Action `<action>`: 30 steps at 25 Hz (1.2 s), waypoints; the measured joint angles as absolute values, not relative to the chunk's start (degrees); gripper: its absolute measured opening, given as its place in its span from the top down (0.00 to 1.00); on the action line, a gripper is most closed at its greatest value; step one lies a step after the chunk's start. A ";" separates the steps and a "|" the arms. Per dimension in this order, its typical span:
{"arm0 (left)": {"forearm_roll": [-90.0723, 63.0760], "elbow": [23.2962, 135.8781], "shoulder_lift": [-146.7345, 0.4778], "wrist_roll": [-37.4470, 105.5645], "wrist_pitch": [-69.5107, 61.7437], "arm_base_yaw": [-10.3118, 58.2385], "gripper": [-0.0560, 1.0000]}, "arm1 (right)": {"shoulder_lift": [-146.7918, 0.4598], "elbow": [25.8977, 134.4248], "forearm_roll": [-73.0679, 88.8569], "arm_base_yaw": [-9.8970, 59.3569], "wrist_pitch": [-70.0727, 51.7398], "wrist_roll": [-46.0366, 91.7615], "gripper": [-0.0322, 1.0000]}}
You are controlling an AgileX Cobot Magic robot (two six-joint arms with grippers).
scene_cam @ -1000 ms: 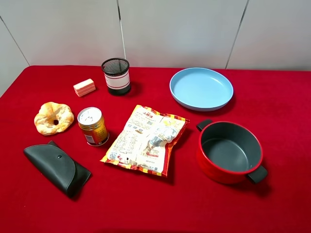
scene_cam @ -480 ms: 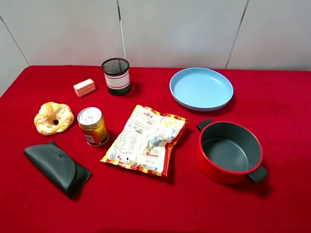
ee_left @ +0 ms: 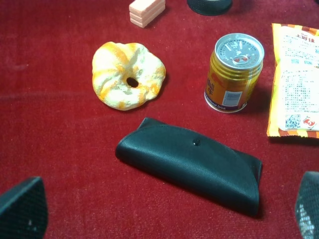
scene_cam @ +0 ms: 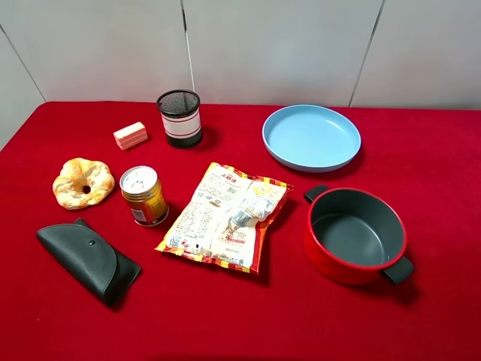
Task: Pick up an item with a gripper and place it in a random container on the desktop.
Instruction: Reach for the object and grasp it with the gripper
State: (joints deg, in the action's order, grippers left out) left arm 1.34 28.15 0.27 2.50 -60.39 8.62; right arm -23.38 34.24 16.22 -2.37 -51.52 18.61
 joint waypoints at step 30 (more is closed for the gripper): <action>1.34 28.15 0.27 2.50 -60.39 8.62 0.00 | -68.66 56.96 17.00 18.95 -47.04 28.72 0.30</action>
State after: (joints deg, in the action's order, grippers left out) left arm 1.34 28.15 0.27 2.50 -60.39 8.62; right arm -68.66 56.96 17.00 18.95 -47.04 28.72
